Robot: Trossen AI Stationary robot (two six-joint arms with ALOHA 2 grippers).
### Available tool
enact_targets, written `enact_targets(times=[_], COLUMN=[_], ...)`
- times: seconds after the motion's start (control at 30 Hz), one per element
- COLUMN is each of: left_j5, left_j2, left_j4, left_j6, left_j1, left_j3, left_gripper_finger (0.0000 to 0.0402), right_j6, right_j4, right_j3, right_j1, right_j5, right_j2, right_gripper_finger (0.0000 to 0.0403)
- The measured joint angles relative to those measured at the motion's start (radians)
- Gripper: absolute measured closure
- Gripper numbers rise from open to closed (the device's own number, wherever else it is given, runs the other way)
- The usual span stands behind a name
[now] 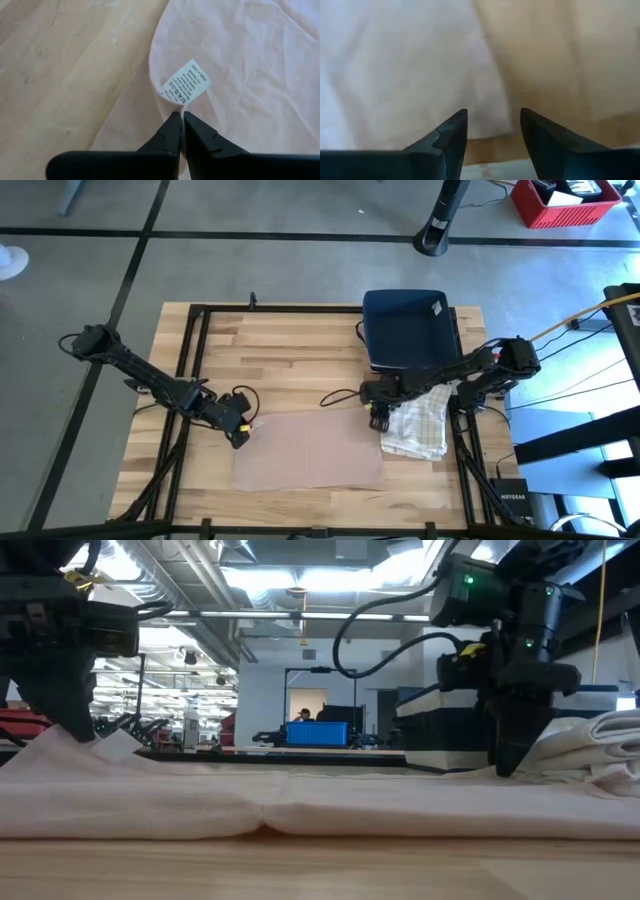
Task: Fold towel
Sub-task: Fold the light brown towel
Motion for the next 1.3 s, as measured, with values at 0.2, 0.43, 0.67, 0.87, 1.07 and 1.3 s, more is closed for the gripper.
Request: enact_targets(times=[0.2, 0.43, 0.67, 0.87, 1.07, 1.3], left_j5=[-0.001, -0.001, 0.001, -0.034, -0.111, -0.144], left_j2=[0.0, -0.002, -0.066, -0.106, -0.11, -0.109], left_j4=[0.0, 0.0, -0.116, -0.278, -0.271, -0.225], left_j6=[0.015, 0.014, -0.004, -0.028, -0.035, -0.125], left_j1=[0.0, 0.0, -0.033, -0.094, -0.197, -0.356], left_j3=[0.0, 0.0, 0.084, 0.215, 0.315, 0.382], left_gripper_finger=[0.0398, 0.0399, 0.04, 0.04, 0.04, 0.04], right_j6=[-0.01, -0.075, -0.076, -0.063, -0.042, -0.007], right_j4=[0.017, 0.012, -0.049, -0.126, -0.229, -0.282], right_j3=[-0.003, 0.016, 0.111, 0.199, 0.313, 0.449], right_j1=[0.003, 0.003, 0.063, 0.16, 0.261, 0.379], right_j5=[-0.037, 0.009, 0.057, 0.16, 0.209, 0.182], right_j2=[0.0, -0.005, -0.063, -0.106, -0.112, -0.113], right_gripper_finger=[0.0266, 0.0392, 0.0397, 0.0398, 0.0398, 0.0399])
